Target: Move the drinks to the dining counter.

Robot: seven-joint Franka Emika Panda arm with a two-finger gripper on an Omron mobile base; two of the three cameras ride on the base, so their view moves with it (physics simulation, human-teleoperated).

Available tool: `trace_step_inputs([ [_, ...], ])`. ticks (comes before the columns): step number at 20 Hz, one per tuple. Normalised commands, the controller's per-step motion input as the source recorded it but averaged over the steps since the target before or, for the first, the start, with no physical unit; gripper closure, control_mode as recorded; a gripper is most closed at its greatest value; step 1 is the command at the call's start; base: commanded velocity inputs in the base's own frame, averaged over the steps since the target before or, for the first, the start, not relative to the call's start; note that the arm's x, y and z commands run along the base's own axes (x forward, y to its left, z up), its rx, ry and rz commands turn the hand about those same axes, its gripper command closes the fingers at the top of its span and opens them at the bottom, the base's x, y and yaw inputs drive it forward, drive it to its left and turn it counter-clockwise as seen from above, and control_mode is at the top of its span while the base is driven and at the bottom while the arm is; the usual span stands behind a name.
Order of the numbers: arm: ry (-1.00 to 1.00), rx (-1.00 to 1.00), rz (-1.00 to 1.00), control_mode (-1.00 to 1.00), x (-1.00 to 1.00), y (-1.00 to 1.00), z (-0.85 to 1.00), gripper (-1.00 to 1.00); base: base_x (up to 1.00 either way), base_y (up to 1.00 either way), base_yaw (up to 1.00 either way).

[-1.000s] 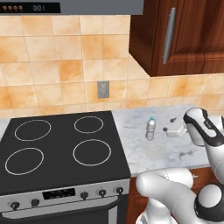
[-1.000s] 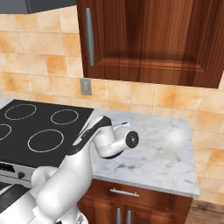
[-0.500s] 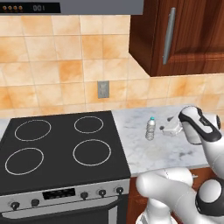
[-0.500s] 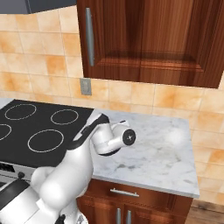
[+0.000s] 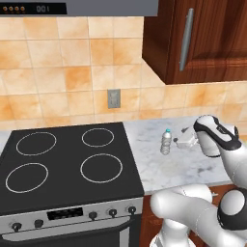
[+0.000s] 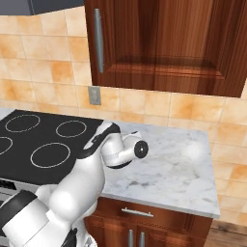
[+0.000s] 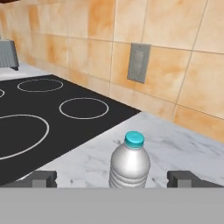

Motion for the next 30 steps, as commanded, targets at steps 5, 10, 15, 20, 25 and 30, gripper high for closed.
trace_step_inputs([
  [5,0.0,0.0,0.0,-1.0,0.05,0.04,-0.07,-1.0,0.0,0.0,0.0],
  [10,0.0,0.0,0.0,-1.0,0.11,0.01,-0.11,-1.0,0.0,0.0,0.0],
  [15,0.0,0.01,0.0,-1.0,0.24,0.03,-0.24,-1.0,0.0,0.0,0.0],
  [20,0.0,0.02,0.0,-1.0,0.27,0.02,-0.26,-1.0,0.0,0.0,0.0],
  [25,0.0,0.01,0.0,-1.0,0.26,-0.03,-0.07,-1.0,0.0,0.0,0.0],
  [30,0.0,0.01,0.0,-1.0,0.22,0.06,-0.16,-1.0,0.0,0.0,0.0],
])
